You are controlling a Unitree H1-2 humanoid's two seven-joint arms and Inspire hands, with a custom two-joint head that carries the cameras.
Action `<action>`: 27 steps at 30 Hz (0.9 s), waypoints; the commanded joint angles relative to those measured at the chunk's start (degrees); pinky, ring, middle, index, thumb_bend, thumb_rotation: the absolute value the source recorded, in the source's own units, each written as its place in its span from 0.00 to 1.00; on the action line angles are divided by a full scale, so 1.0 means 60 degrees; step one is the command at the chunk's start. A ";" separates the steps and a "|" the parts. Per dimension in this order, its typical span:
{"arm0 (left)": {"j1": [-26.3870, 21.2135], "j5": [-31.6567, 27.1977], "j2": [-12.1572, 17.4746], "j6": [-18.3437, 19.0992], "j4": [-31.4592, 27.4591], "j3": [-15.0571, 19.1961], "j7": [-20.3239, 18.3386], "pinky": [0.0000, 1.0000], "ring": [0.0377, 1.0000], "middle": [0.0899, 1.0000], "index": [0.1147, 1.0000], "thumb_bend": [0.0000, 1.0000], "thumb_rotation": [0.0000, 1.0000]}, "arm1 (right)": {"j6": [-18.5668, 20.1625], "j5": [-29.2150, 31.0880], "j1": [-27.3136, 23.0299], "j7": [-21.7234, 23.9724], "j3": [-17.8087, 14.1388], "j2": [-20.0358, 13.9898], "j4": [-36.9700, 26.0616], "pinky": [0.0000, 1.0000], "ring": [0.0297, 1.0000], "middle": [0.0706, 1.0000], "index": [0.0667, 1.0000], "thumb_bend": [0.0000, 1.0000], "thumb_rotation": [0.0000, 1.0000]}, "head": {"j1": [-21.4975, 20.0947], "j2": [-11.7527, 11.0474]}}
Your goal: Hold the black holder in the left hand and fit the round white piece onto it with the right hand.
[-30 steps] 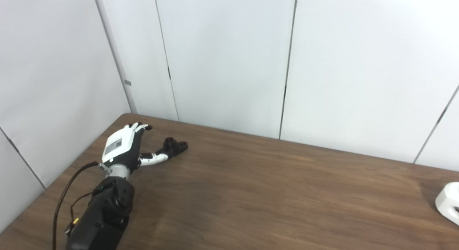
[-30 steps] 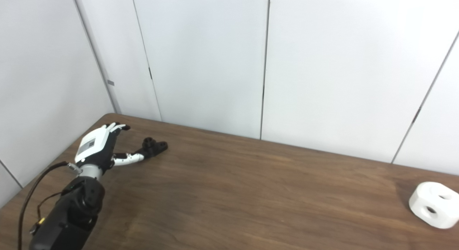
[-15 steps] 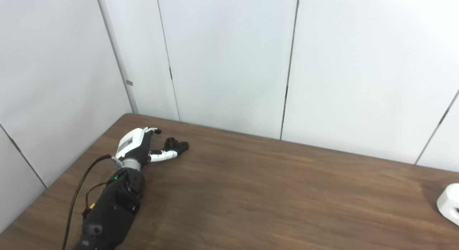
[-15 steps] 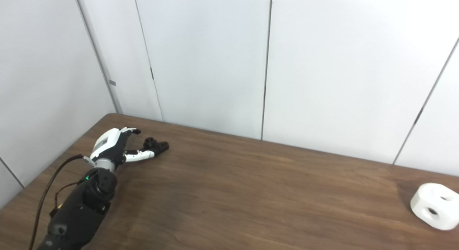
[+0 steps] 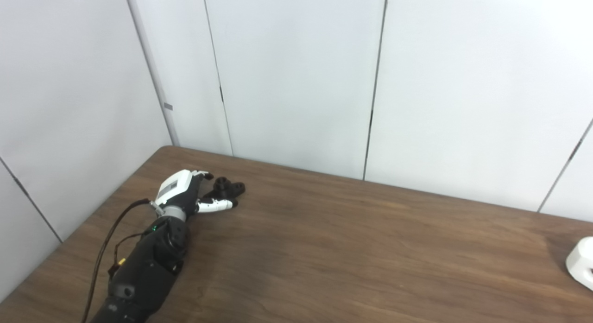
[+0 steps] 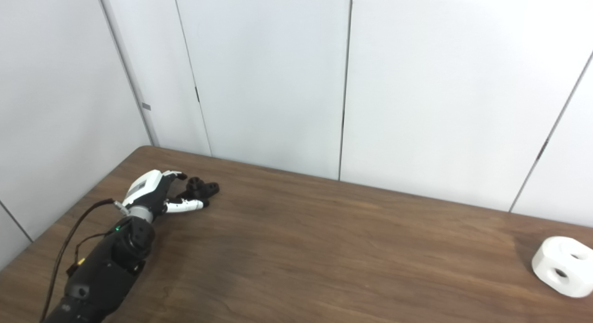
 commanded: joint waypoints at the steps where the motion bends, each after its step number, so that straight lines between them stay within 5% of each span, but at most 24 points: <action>1: -0.0541 0.0276 0.0375 0.0033 0.0045 -0.0022 0.0231 1.00 1.00 0.96 0.83 0.90 0.46 | -0.0015 -0.0010 0.0114 -0.0018 -0.0005 -0.0004 -0.0103 0.99 1.00 1.00 0.99 0.67 1.00 | -0.0004 0.0002; 27: -0.0921 0.0450 0.0339 0.0081 0.0820 -0.0532 0.0369 1.00 1.00 0.94 0.81 0.87 0.43 | -0.0150 -0.0241 0.0367 -0.0059 -0.0012 0.0065 -0.0241 1.00 1.00 1.00 0.99 0.66 1.00 | -0.0225 0.0227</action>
